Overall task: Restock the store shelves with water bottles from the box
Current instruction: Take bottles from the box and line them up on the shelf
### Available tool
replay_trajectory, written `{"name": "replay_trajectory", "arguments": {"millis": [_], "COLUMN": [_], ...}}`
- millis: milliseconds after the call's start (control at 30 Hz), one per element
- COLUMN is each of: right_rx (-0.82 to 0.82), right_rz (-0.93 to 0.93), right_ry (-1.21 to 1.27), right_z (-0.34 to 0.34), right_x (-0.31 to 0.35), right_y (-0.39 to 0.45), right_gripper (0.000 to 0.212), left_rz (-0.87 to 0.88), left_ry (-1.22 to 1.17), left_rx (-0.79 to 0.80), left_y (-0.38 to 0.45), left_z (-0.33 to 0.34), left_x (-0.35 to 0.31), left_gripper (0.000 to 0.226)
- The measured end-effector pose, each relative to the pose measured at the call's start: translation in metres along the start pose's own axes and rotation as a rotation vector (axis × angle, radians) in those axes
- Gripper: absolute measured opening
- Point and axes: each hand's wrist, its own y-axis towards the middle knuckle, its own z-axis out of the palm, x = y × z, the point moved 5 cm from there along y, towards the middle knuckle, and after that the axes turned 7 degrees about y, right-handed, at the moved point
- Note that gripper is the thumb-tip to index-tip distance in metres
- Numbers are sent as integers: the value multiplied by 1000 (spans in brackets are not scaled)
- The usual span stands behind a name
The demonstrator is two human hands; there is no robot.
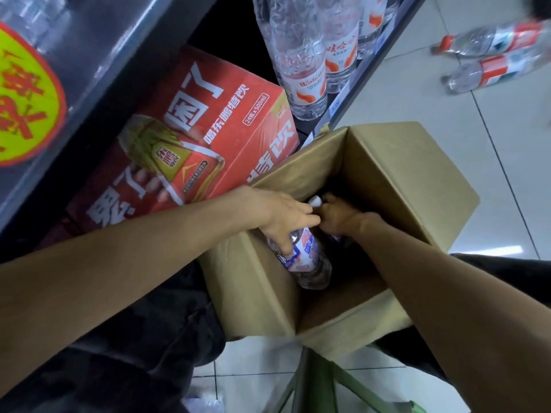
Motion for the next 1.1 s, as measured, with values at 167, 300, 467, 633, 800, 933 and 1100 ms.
{"name": "replay_trajectory", "arguments": {"millis": [167,300,467,633,800,933,1100], "right_rx": [23,15,50,71,53,-93,-183], "right_rz": [26,23,25,-6,-6,-99,-167], "right_ry": [-264,-475,-541,-611,-550,-484,-412], "right_z": [-7,-21,-33,-31,-36,-65,-110], "right_x": [11,12,25,22,20,53,91], "right_y": [-14,-22,-37,-56,-94,-125,-173], "right_gripper": [53,50,50,51,47,40,29], "left_rz": [-21,-61,-115,-116,-149,-191,-283], "left_ry": [150,169,209,222,239,248,293], "left_rx": [-87,-138,-185,-223,-257,-272,-300], "left_y": [-28,-54,-83,-103,-122,-142,-173], "left_z": [-13,-25,-34,-40,-46,-53,-63], "left_x": [-6,-2,-3,-13,-27,-39,-51], "left_gripper": [67,69,65,63,62,65,70]}}
